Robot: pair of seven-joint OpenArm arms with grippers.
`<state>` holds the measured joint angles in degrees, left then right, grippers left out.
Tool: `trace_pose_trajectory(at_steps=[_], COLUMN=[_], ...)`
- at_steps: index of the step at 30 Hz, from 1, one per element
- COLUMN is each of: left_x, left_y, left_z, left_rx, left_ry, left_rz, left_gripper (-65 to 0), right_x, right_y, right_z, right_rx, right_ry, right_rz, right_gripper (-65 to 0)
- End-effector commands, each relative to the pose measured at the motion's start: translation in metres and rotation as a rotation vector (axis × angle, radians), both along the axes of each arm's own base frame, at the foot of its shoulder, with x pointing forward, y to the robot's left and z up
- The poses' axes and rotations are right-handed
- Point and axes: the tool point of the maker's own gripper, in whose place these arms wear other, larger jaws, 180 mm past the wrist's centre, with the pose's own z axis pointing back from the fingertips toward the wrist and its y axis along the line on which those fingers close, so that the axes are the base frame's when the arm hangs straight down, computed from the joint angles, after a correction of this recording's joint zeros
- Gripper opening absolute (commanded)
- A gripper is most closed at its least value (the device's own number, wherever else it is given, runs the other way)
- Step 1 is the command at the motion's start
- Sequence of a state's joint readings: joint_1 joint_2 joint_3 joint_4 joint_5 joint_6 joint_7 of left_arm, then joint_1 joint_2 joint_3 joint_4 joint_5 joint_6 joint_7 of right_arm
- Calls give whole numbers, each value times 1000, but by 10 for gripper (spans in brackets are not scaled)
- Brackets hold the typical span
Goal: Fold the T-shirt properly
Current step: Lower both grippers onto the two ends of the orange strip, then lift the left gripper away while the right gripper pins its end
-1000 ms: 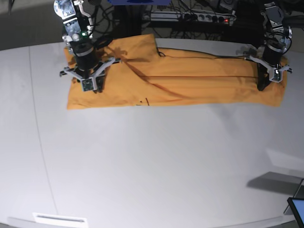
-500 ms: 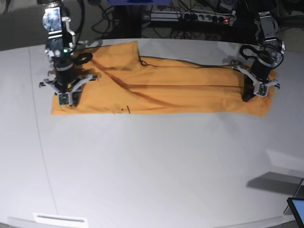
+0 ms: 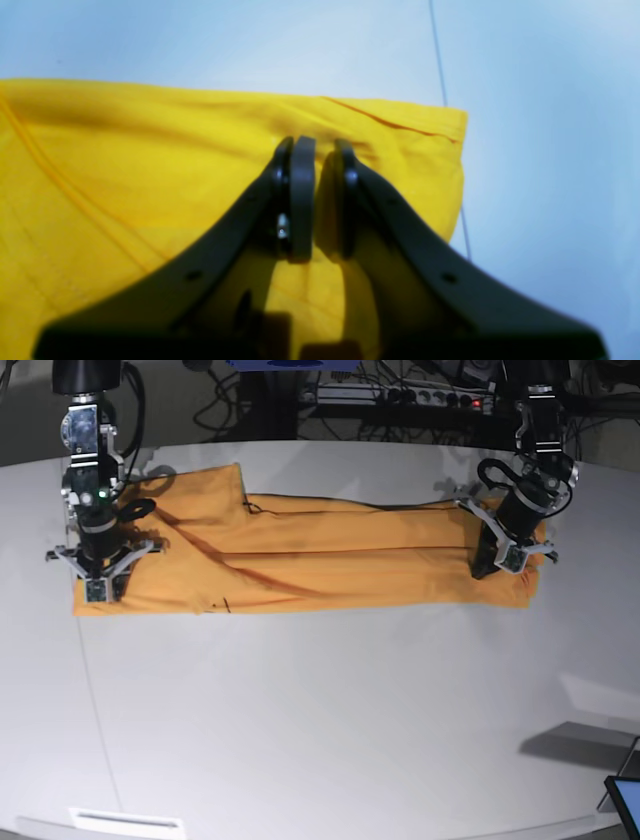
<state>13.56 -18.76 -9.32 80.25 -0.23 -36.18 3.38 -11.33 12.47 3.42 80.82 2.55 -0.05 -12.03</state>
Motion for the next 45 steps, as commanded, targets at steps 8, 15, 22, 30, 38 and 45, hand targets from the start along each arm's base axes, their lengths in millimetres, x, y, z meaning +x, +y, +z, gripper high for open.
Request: trace_pose_trajectory(at_steps=[8,15,22,30,38,45], left_x=[-1,4,10,19,10,-17], left_y=[14,33,53,69,102,156], left_z=[-6,14,38,82,105,130], left_rx=[76,96,136,216,238,84], left_ry=[56,2,-42,-118,-97,-85], left_rz=[-1,53,105,145,271,469], left_gripper=[-650,-650,-650,-648,-623,-370], right_x=[-34,-20,-7,-3,10,10], right_y=[-10,-5,-1,1,8,14], right_z=[-32,-3,21,30,71,83], right_rx=[-23,-29,-33,-35,-41,-36], right_ry=[196,114,44,17,-92,-123], right_rz=[-60,-42,-30,-25,-3,4], right_gripper=[-582,-582,-582,-582,-567,-454])
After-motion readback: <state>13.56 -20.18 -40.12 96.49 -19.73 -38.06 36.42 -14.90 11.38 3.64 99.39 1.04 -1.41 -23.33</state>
